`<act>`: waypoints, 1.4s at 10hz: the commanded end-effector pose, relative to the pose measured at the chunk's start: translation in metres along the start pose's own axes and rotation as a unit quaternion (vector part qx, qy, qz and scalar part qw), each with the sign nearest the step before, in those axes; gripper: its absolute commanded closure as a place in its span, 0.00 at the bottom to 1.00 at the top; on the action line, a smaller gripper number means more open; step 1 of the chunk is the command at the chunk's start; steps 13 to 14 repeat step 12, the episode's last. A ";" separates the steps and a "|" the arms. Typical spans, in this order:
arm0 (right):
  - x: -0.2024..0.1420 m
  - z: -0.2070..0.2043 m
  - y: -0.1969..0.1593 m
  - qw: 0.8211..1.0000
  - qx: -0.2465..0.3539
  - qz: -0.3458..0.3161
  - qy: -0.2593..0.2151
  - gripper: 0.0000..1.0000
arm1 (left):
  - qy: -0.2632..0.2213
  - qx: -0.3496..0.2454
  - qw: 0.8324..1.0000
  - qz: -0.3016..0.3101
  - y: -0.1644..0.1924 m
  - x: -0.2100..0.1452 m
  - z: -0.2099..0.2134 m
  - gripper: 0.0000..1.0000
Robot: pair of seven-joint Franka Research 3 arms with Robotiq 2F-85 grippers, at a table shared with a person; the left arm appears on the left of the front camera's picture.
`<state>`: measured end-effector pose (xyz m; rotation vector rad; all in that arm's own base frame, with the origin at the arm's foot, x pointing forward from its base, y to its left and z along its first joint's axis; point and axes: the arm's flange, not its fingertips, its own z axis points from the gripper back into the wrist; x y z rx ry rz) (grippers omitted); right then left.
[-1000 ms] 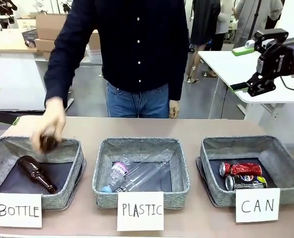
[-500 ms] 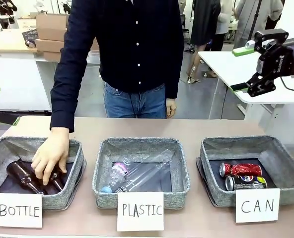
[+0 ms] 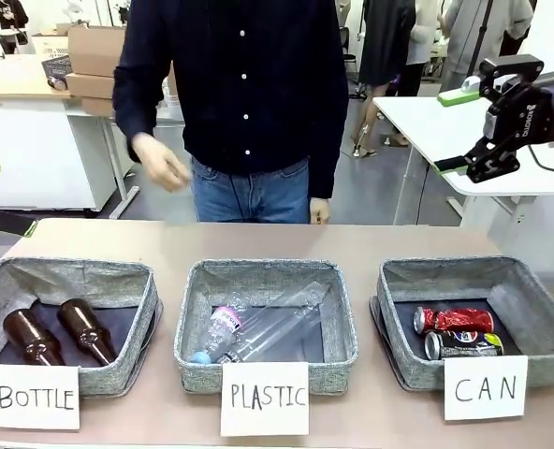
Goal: Sort the can waste into the basket.
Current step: Pick up the can waste from the table and place it in the right Fabric basket.
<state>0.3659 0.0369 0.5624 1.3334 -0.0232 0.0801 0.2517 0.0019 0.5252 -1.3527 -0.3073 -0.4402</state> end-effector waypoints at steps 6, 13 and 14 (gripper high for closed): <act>0.002 -0.001 0.001 1.000 0.007 0.012 0.001 0.00 | 0.000 -0.007 1.000 0.001 -0.002 0.001 -0.001 0.00; 0.002 -0.001 0.001 1.000 0.007 0.012 0.001 0.00 | 0.000 -0.007 1.000 0.001 -0.002 0.001 -0.001 0.00; 0.002 -0.001 0.001 1.000 0.007 0.012 0.001 0.00 | 0.000 -0.007 1.000 0.001 -0.002 0.001 -0.001 0.00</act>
